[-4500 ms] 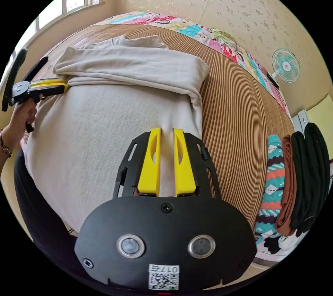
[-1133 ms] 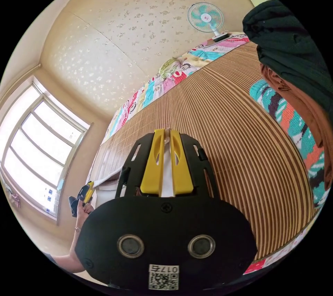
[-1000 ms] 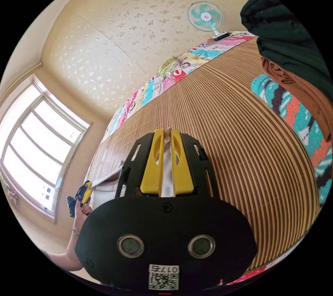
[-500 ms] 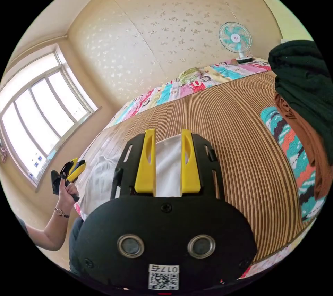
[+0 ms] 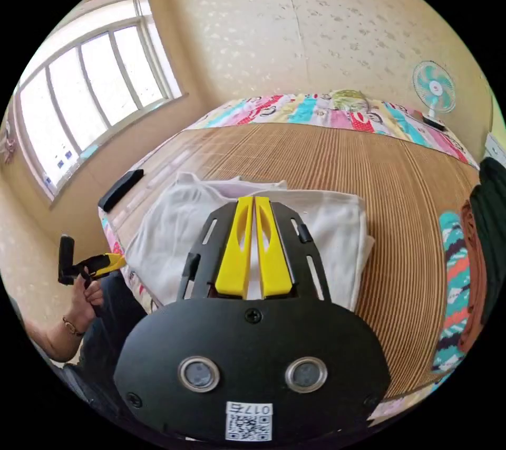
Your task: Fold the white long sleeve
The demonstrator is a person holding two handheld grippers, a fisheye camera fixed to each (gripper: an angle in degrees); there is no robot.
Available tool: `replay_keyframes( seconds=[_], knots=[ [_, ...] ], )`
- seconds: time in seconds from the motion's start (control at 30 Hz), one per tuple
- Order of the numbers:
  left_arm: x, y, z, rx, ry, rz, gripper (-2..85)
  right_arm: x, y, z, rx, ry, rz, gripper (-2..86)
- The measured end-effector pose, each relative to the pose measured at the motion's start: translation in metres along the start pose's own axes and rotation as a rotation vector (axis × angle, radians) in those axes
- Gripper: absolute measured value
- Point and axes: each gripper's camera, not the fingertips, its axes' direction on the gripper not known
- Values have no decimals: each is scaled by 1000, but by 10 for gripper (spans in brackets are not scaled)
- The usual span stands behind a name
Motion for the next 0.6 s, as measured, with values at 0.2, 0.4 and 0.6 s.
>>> replay_keyframes(
  seconds=[0.2,0.4,0.6],
  knots=[
    [-10,2,13,23,34,-104,174,5,-57,134,-406,-37,-36,4],
    [-22,8,19,62,53,-152,167,24,-31,11,214,-30,277,5],
    [-31,11,34,104,8,-218,115,12,60,-27,17,95,186,5]
  ],
)
